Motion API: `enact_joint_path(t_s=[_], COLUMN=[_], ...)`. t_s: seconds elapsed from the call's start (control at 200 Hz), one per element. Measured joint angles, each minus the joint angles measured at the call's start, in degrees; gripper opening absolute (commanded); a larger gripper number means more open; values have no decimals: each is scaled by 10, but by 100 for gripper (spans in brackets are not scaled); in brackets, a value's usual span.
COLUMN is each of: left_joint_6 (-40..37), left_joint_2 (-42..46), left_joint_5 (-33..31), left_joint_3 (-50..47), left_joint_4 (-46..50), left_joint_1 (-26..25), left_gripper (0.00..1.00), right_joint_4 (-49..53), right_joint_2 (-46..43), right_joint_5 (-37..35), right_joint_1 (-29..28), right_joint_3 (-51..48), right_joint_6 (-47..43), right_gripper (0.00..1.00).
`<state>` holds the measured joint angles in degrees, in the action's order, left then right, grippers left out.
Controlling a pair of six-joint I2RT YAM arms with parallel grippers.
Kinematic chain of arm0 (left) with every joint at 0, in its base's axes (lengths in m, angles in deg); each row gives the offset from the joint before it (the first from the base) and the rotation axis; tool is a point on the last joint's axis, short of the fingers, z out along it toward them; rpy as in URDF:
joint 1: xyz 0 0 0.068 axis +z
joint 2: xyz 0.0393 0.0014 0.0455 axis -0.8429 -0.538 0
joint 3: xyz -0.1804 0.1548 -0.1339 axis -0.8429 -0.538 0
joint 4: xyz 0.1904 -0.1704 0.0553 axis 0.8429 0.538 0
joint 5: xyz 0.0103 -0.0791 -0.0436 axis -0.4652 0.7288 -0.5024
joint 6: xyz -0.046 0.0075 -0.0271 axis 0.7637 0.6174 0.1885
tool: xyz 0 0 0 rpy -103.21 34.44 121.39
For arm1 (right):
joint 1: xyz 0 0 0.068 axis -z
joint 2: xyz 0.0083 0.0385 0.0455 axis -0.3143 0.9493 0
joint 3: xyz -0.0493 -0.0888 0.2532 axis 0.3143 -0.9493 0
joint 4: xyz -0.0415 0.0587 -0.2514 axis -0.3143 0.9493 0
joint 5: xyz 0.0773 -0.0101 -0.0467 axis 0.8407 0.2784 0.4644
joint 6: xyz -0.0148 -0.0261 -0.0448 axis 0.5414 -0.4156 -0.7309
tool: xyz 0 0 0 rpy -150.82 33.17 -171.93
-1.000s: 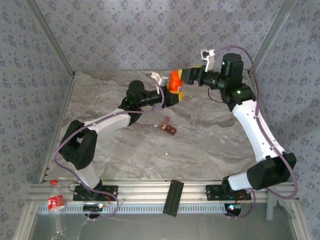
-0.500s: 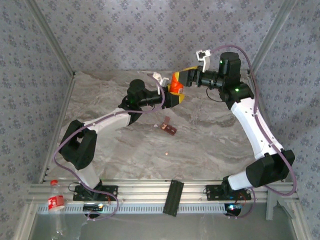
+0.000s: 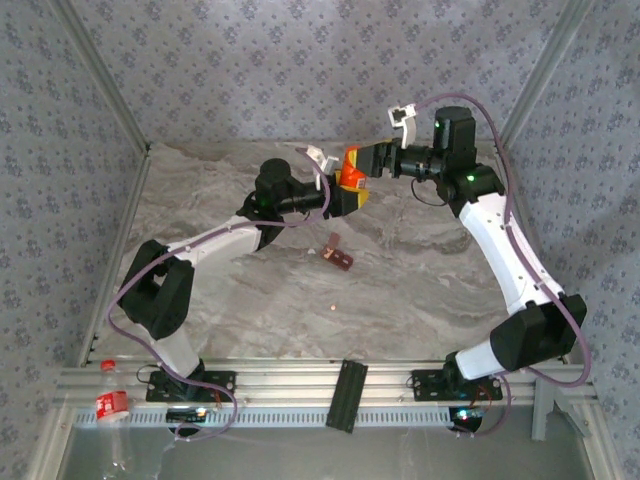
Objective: Sort the pills into containers
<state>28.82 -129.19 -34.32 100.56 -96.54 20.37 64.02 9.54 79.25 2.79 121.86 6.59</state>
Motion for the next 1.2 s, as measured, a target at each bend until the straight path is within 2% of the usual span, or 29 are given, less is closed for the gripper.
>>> enact_joint_path(t_s=[0.475, 0.72, 0.849, 1.199], left_joint_6=[-10, -10, -10, -24], left_joint_2=[0, 0, 0, 1], left_joint_5=[0, -1, -12, -46], left_joint_3=[0, 0, 0, 0], left_joint_4=[3, 6, 12, 36], left_joint_1=[0, 3, 4, 6], left_gripper=[0, 0, 0, 0], right_joint_4=[5, 3, 0, -54], right_joint_2=[4, 4, 3, -24], right_joint_5=[-1, -26, -63, -226], right_joint_1=[-2, -11, -24, -77], right_joint_3=[0, 0, -1, -52], right_joint_6=[-5, -3, 2, 61], right_gripper=[55, 49, 48, 49])
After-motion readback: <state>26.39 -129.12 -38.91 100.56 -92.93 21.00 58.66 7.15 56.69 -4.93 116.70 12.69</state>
